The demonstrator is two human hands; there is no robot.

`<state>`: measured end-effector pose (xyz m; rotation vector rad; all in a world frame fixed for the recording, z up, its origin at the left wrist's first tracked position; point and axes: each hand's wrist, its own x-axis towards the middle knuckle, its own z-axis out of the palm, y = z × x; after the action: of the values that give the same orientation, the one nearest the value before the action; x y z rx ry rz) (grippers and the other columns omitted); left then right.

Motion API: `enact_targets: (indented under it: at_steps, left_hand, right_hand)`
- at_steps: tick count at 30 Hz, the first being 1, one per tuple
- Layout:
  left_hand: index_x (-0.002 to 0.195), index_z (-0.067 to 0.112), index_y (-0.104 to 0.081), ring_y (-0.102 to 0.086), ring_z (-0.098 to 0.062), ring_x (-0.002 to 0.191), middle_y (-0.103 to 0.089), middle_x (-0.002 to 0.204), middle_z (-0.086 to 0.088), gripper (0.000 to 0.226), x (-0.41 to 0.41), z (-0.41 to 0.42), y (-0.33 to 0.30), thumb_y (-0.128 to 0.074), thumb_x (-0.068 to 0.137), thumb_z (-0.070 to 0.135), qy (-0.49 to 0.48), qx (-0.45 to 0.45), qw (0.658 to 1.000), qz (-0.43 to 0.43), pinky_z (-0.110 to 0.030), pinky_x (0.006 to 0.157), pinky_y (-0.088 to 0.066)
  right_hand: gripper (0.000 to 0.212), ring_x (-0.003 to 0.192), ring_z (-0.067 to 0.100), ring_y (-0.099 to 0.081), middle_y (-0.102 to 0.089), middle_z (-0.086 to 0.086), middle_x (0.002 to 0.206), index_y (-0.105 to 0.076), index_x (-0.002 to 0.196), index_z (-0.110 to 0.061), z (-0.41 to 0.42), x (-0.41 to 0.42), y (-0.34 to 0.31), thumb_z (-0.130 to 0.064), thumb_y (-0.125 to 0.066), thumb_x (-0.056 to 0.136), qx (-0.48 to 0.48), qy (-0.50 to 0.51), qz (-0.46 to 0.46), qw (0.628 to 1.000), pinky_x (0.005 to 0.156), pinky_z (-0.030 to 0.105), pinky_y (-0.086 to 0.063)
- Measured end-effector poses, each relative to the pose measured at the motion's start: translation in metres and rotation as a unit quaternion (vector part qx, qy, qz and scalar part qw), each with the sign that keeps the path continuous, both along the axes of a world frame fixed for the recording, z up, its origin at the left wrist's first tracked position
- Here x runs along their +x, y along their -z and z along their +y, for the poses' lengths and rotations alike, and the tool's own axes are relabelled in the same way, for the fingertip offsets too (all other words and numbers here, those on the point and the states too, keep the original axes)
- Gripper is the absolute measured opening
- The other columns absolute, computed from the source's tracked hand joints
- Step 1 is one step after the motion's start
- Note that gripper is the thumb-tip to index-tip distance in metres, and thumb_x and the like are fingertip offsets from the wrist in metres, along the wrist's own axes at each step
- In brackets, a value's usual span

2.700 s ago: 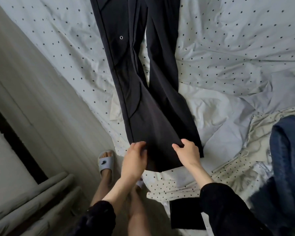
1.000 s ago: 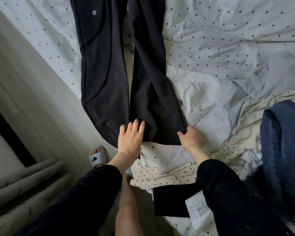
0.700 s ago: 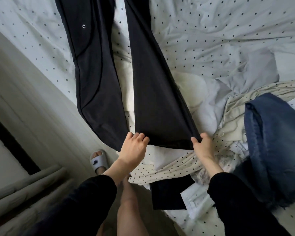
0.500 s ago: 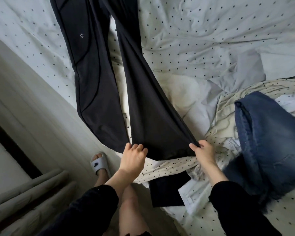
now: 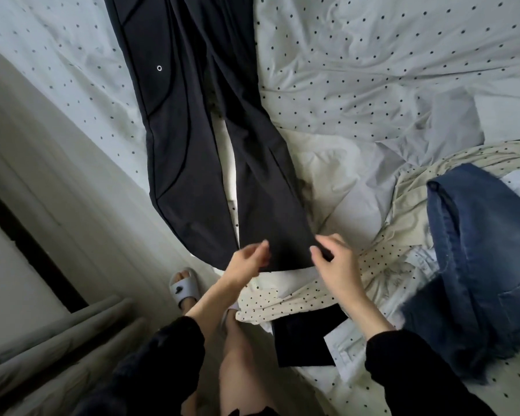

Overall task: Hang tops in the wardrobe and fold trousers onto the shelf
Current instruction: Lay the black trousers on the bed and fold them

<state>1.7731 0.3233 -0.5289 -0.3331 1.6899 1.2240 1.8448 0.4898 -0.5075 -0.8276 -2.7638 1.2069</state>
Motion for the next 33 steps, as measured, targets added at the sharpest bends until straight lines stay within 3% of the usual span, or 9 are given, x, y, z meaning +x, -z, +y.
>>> enact_targets:
  at_steps: [2, 5, 7, 11, 16, 22, 26, 31, 33]
  left_hand:
    - [0.108, 0.019, -0.060, -0.067, -0.011, 0.087, -0.069, 0.094, 0.004, 0.038, -0.015, 0.012, -0.009, -0.054, 0.089, 0.050, -0.055, 0.054, 0.995, -0.061, -0.028, 0.073, -0.046]
    - [0.089, 0.009, -0.060, -0.053, -0.016, 0.071, -0.057, 0.074, 0.000, 0.020, -0.035, 0.017, -0.019, -0.066, 0.084, 0.028, 0.046, -0.059, 0.994, 0.076, -0.024, 0.060, -0.040]
    - [0.079, 0.007, -0.059, -0.051, -0.020, 0.075, -0.055, 0.072, -0.004, 0.008, -0.040, 0.007, -0.015, -0.060, 0.084, 0.013, 0.062, -0.143, 0.977, 0.146, -0.025, 0.058, -0.039]
    - [0.073, 0.010, -0.058, -0.052, -0.020, 0.069, -0.056, 0.070, -0.006, 0.015, -0.030, -0.039, -0.002, -0.060, 0.088, 0.009, -0.071, -0.101, 0.988, 0.092, -0.028, 0.061, -0.039]
    - [0.072, 0.010, -0.058, -0.053, -0.018, 0.066, -0.056, 0.063, -0.001, 0.017, -0.014, -0.082, 0.018, -0.065, 0.086, 0.016, -0.089, -0.190, 0.971, 0.118, -0.025, 0.052, -0.038]
    - [0.069, 0.010, -0.061, -0.059, -0.007, 0.054, -0.063, 0.059, 0.004, 0.017, -0.021, -0.087, 0.013, -0.067, 0.085, 0.011, -0.117, -0.087, 0.988, 0.045, -0.012, 0.048, -0.044]
    - [0.088, 0.002, -0.066, -0.066, -0.020, 0.077, -0.070, 0.080, -0.008, 0.012, -0.023, -0.104, 0.013, -0.067, 0.080, 0.011, -0.147, 0.072, 0.985, -0.058, -0.027, 0.077, -0.052]
    - [0.100, 0.000, -0.064, -0.067, -0.016, 0.077, -0.070, 0.087, -0.008, 0.013, -0.017, -0.115, 0.015, -0.057, 0.089, 0.004, -0.118, 0.065, 0.989, -0.059, -0.026, 0.075, -0.053]
    - [0.103, 0.000, -0.064, -0.066, -0.016, 0.080, -0.069, 0.091, -0.009, 0.015, -0.016, -0.118, 0.013, -0.055, 0.091, 0.003, -0.140, 0.051, 0.987, -0.059, -0.023, 0.073, -0.053]
  right_hand:
    - [0.028, 0.076, 0.021, -0.060, -0.056, -0.001, 0.082, -0.072, 0.105, -0.005, -0.018, 0.006, 0.002, -0.009, -0.061, 0.080, -0.015, -0.110, 0.006, 0.994, 0.070, 0.023, -0.047]
    - [0.035, 0.089, 0.011, -0.054, -0.058, -0.005, 0.091, -0.070, 0.114, -0.016, -0.043, 0.012, 0.003, -0.018, -0.059, 0.081, -0.054, -0.187, -0.042, 0.980, 0.081, 0.022, -0.043]
    - [0.031, 0.097, 0.008, -0.054, -0.061, -0.004, 0.098, -0.070, 0.114, -0.015, -0.050, 0.014, 0.003, -0.022, -0.062, 0.085, -0.100, -0.178, -0.059, 0.977, 0.087, 0.019, -0.039]
    - [0.030, 0.104, 0.005, -0.056, -0.060, -0.009, 0.111, -0.065, 0.118, -0.018, -0.046, 0.008, 0.004, -0.034, -0.051, 0.096, -0.183, -0.078, -0.145, 0.969, 0.092, 0.020, -0.043]
    - [0.039, 0.108, 0.008, -0.053, -0.058, 0.001, 0.124, -0.055, 0.127, -0.013, -0.051, -0.021, 0.015, -0.036, -0.043, 0.099, -0.205, -0.038, -0.215, 0.954, 0.090, 0.018, -0.038]
    - [0.047, 0.117, 0.019, -0.053, -0.056, 0.003, 0.126, -0.047, 0.134, -0.008, -0.069, -0.049, 0.042, -0.037, -0.047, 0.097, -0.230, -0.012, -0.294, 0.928, 0.096, 0.029, -0.041]
    - [0.043, 0.100, 0.024, -0.060, -0.064, 0.008, 0.107, -0.059, 0.116, -0.004, -0.079, -0.062, 0.054, -0.038, -0.040, 0.099, -0.201, 0.079, -0.321, 0.922, 0.089, 0.035, -0.045]
    - [0.048, 0.101, 0.023, -0.064, -0.068, 0.009, 0.109, -0.060, 0.120, -0.005, -0.080, -0.069, 0.052, -0.037, -0.068, 0.084, -0.441, 0.144, -0.403, 0.789, 0.099, 0.037, -0.047]
    - [0.033, 0.094, 0.018, -0.062, -0.066, 0.008, 0.104, -0.061, 0.109, -0.004, -0.077, -0.069, 0.047, -0.024, -0.070, 0.085, -0.444, 0.128, -0.384, 0.800, 0.094, 0.031, -0.045]
